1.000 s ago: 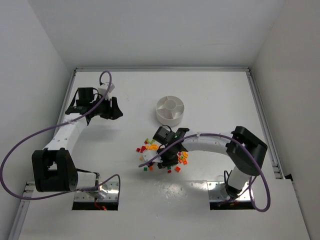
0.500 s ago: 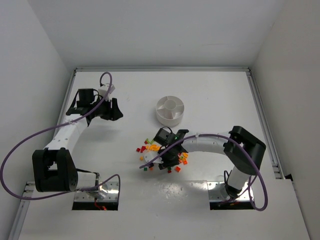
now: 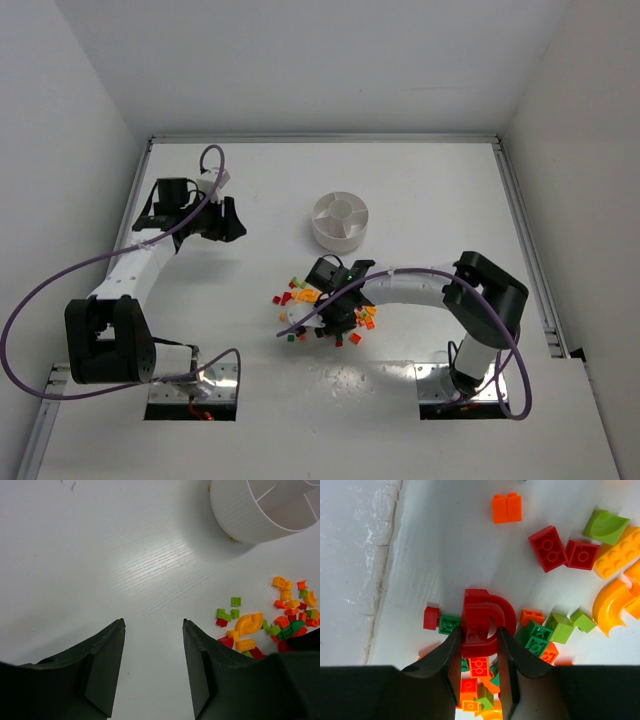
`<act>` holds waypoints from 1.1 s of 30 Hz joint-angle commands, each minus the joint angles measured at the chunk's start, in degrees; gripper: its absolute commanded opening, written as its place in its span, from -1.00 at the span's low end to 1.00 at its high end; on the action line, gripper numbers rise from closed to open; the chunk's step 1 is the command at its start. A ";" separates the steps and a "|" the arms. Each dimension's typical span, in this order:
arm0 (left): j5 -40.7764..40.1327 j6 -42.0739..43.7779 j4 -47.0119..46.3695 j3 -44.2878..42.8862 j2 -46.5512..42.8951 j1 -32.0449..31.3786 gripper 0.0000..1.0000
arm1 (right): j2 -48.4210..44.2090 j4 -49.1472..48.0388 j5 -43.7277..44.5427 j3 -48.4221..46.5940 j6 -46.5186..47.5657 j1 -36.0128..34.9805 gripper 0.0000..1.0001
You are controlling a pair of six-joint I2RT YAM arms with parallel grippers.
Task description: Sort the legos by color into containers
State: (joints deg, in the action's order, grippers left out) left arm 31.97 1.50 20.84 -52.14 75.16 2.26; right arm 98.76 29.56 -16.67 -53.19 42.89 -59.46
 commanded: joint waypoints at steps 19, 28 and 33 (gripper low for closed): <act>1.34 -1.32 -3.88 -2.44 2.71 0.73 0.11 | -19.66 -5.55 14.27 -0.17 -10.02 3.47 -1.00; -1.12 -4.48 -5.20 -6.92 5.97 0.73 0.11 | -8.25 -6.97 20.53 -11.57 -10.02 12.08 -1.00; -2.17 -4.49 -5.20 -8.59 6.50 0.73 0.11 | -2.70 -8.56 23.78 -18.69 -8.89 15.42 -1.00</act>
State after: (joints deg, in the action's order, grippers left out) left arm 30.24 -2.20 17.41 -58.02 81.73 2.26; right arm 95.29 23.99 3.79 -66.70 33.82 -45.36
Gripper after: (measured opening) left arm 0.555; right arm 0.293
